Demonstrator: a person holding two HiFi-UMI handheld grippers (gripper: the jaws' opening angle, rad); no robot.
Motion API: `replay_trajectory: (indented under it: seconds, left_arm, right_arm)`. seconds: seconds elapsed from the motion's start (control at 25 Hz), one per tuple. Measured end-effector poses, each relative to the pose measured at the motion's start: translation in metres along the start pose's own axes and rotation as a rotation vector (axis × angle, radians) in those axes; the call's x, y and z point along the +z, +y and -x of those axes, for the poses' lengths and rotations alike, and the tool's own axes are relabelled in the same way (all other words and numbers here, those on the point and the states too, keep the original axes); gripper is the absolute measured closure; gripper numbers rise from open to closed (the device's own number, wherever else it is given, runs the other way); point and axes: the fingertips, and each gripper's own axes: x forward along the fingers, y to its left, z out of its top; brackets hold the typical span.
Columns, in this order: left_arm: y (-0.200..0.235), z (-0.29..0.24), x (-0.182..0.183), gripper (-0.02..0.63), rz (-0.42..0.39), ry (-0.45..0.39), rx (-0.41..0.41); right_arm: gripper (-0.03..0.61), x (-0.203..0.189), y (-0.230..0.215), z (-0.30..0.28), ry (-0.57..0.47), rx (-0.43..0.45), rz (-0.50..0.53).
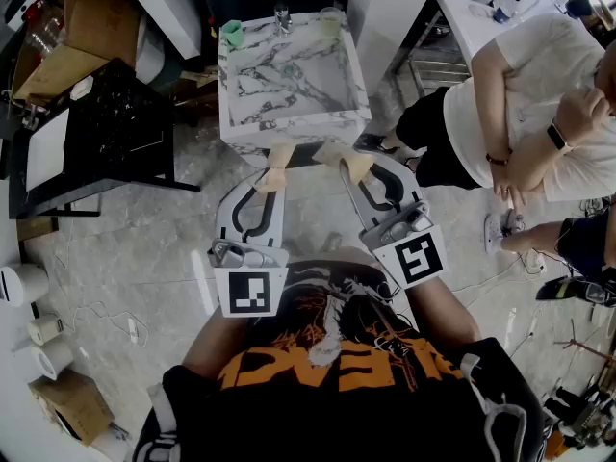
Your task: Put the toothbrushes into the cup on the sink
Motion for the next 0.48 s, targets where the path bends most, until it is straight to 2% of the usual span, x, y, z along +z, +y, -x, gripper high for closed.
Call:
replay_trajectory:
  seconds: [0.28,0.48]
  left_arm:
    - [-0.021,-0.016,0.007,0.545,-0.004,0.02,0.015]
    - [-0.034,-0.027,0.01,0.545,-0.026,0.029,0.052]
  right_arm:
    - [0.502,-0.005,-0.021,0.013,-0.007,0.037,-0.003]
    - [0.5,-0.01,-0.041,0.021,-0.038,0.051,-0.045]
